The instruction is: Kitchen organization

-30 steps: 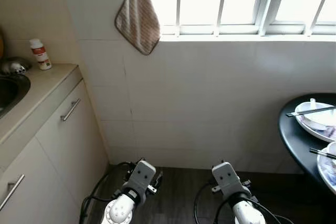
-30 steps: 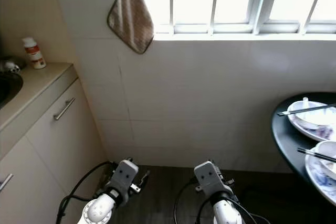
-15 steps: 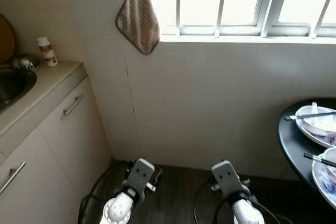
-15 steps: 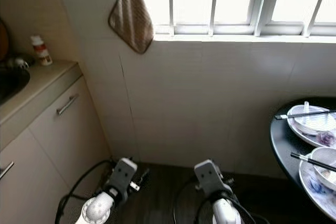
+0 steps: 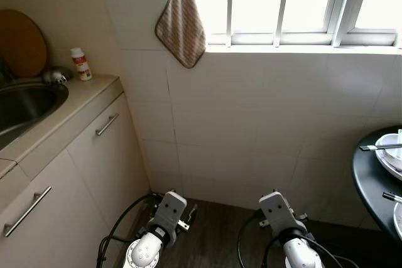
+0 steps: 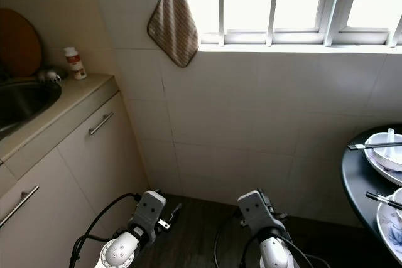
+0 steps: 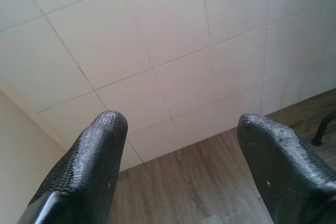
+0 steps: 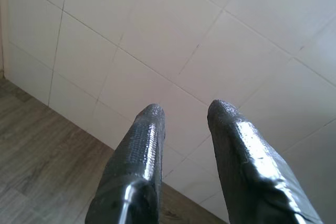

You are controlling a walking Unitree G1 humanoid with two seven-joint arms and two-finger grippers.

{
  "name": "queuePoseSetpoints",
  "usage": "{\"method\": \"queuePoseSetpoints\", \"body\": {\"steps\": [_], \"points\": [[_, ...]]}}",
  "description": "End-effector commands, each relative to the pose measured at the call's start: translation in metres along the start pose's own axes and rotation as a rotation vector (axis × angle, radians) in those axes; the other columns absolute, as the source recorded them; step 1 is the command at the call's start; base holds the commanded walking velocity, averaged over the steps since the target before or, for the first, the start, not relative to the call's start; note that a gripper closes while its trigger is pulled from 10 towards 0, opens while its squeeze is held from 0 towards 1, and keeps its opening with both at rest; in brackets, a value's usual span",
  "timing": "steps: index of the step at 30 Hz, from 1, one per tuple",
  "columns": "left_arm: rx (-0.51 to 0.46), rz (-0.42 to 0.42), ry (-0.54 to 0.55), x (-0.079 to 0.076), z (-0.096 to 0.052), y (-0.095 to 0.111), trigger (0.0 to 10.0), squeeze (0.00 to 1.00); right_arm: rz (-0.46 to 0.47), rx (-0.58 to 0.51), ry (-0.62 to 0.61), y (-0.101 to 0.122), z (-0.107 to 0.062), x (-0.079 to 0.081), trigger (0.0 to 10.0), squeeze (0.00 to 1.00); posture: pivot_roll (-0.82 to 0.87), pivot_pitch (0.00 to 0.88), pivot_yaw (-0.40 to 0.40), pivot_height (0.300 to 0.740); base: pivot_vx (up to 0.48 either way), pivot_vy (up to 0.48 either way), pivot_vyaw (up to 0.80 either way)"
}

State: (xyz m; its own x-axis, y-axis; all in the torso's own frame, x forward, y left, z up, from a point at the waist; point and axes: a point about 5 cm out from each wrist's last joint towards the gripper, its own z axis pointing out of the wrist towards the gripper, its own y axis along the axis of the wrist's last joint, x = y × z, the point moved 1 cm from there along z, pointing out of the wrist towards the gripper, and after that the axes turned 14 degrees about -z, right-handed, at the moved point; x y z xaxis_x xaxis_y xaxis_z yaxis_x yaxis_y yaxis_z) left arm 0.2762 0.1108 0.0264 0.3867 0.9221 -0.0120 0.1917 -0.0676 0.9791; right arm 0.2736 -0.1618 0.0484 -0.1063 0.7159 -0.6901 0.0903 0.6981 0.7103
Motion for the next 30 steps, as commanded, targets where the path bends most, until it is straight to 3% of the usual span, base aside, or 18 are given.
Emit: {"method": "queuePoseSetpoints", "body": {"steps": [1, 10, 15, 18, 22, 28, 30], "points": [[0.000, -0.004, 0.015, 0.005, -0.001, 0.000, 10.0, 0.00, -0.008, 0.005, -0.001, 0.001, 0.001, 0.001, 10.0, 0.00, -0.04, 0.000, 0.002, 0.740, 0.000, 0.000, 0.00], [0.005, -0.001, 0.011, 0.005, 0.000, 0.000, 10.0, 0.00, -0.027, 0.011, -0.016, 0.000, 0.002, -0.001, 10.0, 0.00, -0.04, 0.000, -0.001, 0.740, 0.000, 0.000, 0.00], [0.004, -0.008, 0.013, 0.005, 0.000, 0.000, 10.0, 0.00, -0.094, 0.032, -0.088, -0.002, 0.005, -0.009, 10.0, 0.00, -0.04, 0.000, -0.002, 0.740, 0.000, 0.000, 0.00], [-0.003, -0.018, 0.013, 0.005, 0.000, 0.000, 10.0, 0.00, -0.079, 0.075, -0.117, -0.008, 0.007, -0.014, 10.0, 0.00, -0.04, 0.000, -0.003, 0.740, 0.000, 0.000, 0.00], [-0.005, -0.018, 0.013, 0.005, 0.000, 0.001, 10.0, 0.00, -0.077, 0.081, -0.125, -0.009, 0.008, -0.016, 10.0, 0.00, -0.04, 0.000, -0.005, 0.740, 0.000, 0.000, -0.75], [-0.006, -0.020, 0.012, 0.005, 0.000, 0.001, 10.0, 0.00, -0.195, 0.032, -0.143, -0.002, 0.009, -0.017, 10.0, 0.00, -0.04, 0.000, -0.005, 0.740, 0.000, 0.000, -0.80], [-0.008, -0.021, 0.012, 0.005, 0.001, 0.001, 10.0, 0.00, -0.293, 0.000, -0.167, 0.002, 0.011, -0.020, 10.0, 0.00, -0.04, 0.000, -0.005, 0.740, 0.000, 0.000, -0.80]]}}
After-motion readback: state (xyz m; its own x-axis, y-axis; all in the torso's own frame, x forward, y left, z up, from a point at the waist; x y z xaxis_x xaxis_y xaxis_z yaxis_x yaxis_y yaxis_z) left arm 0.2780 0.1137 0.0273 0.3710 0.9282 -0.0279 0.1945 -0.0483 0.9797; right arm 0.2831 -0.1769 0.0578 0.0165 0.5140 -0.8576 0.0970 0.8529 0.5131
